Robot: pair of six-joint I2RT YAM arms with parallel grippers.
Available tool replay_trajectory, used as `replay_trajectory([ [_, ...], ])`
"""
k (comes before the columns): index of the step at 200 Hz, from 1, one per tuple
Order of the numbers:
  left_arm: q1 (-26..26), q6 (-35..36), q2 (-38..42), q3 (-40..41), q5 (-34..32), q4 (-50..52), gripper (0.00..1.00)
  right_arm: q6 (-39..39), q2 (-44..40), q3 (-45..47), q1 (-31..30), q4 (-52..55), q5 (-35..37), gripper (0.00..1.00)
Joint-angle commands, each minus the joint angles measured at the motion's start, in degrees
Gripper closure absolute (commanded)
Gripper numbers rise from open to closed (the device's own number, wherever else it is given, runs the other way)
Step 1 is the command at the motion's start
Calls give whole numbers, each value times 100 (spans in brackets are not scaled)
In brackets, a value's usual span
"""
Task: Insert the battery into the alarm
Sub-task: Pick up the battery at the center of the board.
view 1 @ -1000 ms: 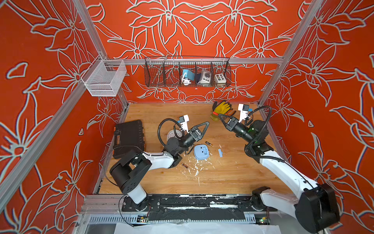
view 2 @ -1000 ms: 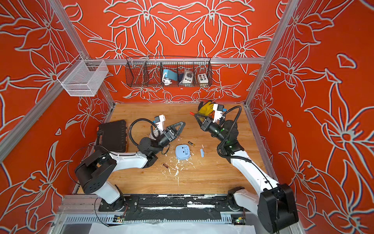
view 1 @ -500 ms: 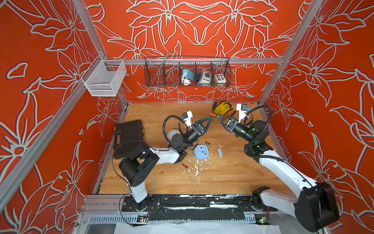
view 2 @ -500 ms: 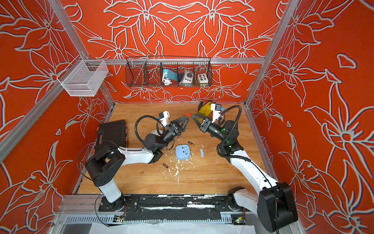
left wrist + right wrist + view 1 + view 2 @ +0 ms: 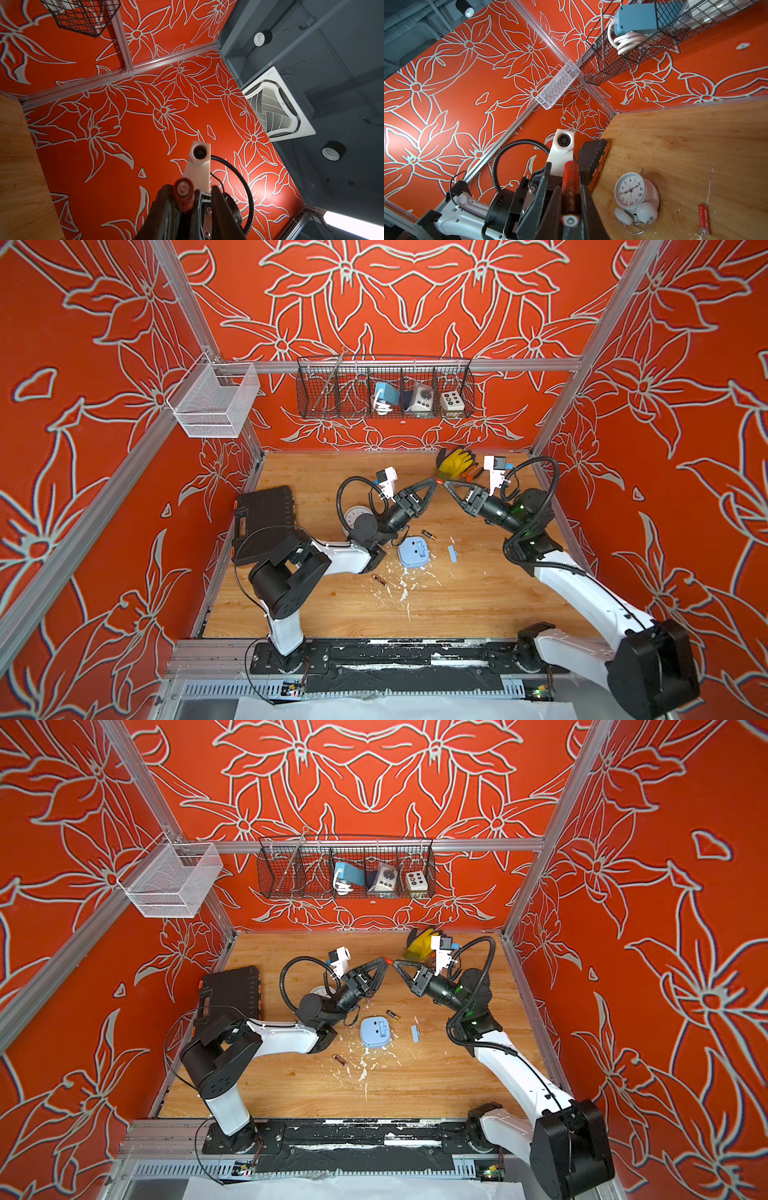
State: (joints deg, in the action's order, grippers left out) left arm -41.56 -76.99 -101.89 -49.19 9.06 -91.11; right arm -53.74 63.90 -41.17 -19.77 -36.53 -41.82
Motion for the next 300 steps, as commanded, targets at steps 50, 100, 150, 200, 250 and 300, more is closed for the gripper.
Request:
replay_trajectory([
  [50,32,-10,39,-16,68,-364,95,235,-177,55,26,210,-116,96],
  [100,103,753,461,282,94,258,100,750,-438,-32,26,958,129,57],
  [150,372,1294,947,575,359,1501,100,1417,-699,-121,26,1978,369,39],
  [200,455,3059,1545,621,456,4069,100,2185,-879,-124,26,3239,704,38],
  [250,548,3613,1256,323,993,5592,100,2626,-969,233,-37,4120,971,38],
  [300,425,4398,530,-621,791,7560,100,2710,-1115,660,-175,4403,1157,38],
])
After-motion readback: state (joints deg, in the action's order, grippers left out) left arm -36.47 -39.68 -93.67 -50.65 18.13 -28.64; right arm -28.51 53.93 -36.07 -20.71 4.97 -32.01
